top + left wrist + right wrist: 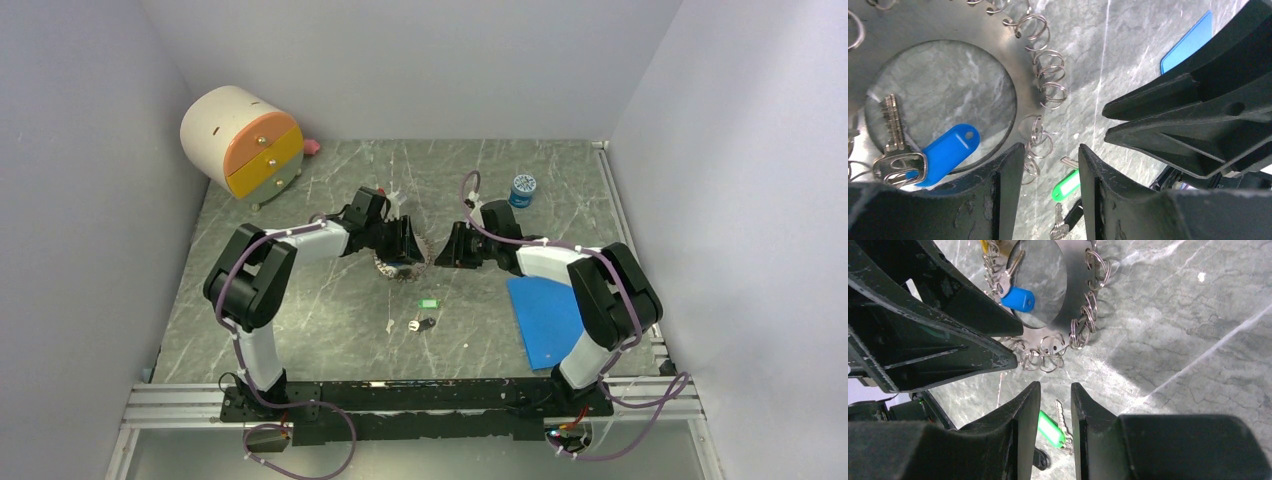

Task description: Put the keys on the keyring

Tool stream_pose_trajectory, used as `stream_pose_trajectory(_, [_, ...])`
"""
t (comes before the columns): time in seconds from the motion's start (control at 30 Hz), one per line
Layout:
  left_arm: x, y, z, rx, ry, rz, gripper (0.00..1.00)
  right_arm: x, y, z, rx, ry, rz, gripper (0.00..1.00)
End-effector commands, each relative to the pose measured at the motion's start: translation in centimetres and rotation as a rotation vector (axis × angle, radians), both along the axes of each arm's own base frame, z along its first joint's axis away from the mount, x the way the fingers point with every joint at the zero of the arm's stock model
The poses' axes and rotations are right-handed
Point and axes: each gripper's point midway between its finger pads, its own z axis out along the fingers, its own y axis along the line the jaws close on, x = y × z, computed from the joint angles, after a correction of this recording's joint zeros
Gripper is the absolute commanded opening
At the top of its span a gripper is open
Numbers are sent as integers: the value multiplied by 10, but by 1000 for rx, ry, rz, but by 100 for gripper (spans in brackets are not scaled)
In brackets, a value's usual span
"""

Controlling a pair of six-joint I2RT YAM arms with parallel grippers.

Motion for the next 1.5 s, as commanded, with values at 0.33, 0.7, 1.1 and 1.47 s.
stream_pose_trajectory(0.33, [-1, -25, 2, -44, -1, -61, 44, 2, -6, 13, 10, -54, 2, 33])
stream_pose_trajectory(0.7, [-1, -26, -6, -18, -7, -51, 42, 2, -4, 9, 16, -41, 6, 33])
stream_pose_trajectory(1.1, [2, -19, -14, 55, -8, -9, 52, 1, -4, 7, 15, -38, 7, 34])
stream_pose_trajectory(1.47, [4, -31, -15, 1, 1, -31, 34, 1, -5, 10, 13, -42, 5, 34])
